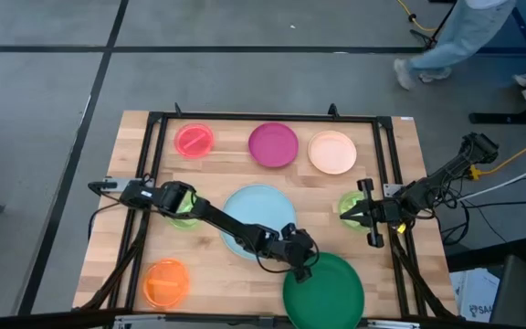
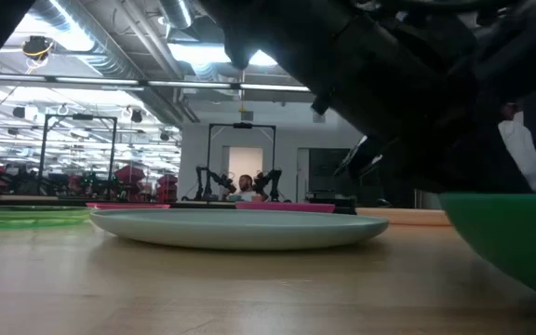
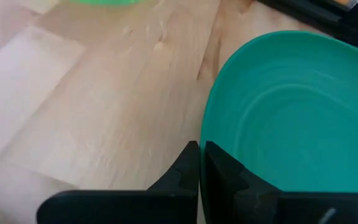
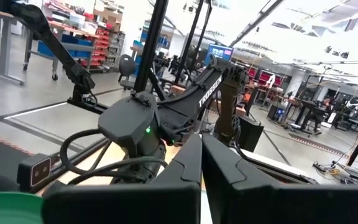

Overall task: Stack plastic plates
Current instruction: Stack the dark green plate on top of the blue plate, then stack the pink plate on top of the dark green plate

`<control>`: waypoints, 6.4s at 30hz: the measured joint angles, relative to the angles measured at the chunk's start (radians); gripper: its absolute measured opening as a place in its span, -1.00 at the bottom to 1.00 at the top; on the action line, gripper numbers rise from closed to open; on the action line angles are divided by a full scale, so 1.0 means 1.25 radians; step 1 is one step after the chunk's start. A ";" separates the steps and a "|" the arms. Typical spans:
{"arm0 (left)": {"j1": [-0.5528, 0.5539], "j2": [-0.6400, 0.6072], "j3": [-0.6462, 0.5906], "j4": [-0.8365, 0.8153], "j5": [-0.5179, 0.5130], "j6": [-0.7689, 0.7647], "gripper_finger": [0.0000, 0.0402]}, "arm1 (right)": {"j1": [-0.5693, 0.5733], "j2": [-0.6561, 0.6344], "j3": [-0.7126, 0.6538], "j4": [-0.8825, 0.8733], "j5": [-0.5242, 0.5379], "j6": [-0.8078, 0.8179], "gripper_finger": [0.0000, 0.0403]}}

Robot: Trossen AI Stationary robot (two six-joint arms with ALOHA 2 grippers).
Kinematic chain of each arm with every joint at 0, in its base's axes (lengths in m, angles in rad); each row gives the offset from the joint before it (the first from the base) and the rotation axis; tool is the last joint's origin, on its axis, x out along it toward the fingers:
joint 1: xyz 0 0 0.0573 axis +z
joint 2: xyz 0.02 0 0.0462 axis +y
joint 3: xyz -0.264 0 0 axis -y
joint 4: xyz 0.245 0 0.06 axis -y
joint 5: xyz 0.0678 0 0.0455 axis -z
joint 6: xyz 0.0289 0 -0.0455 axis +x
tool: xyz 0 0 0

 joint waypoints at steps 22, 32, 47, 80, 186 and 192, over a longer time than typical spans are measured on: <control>0.002 -0.060 0.000 -0.079 -0.051 0.067 -0.99 | 0.000 0.000 0.000 -0.004 0.030 0.005 -0.97; -0.006 -0.105 0.001 -0.138 -0.084 0.123 -0.99 | 0.000 0.000 0.000 -0.005 0.030 0.024 -0.97; -0.005 -0.149 0.001 -0.230 -0.084 0.159 -0.98 | 0.000 -0.003 -0.001 -0.038 0.029 0.052 -0.97; -0.023 -0.544 -0.407 -0.233 -0.249 0.008 -0.99 | 0.000 -0.012 -0.001 -0.032 0.020 0.050 -0.97; -0.136 -0.649 -0.891 0.496 -0.392 0.285 -0.51 | -0.672 0.463 0.117 -0.085 -0.143 0.091 -0.23; -0.092 -0.649 -0.891 0.496 -0.391 0.287 -0.51 | -0.699 0.580 0.165 -0.053 -0.199 0.047 -0.23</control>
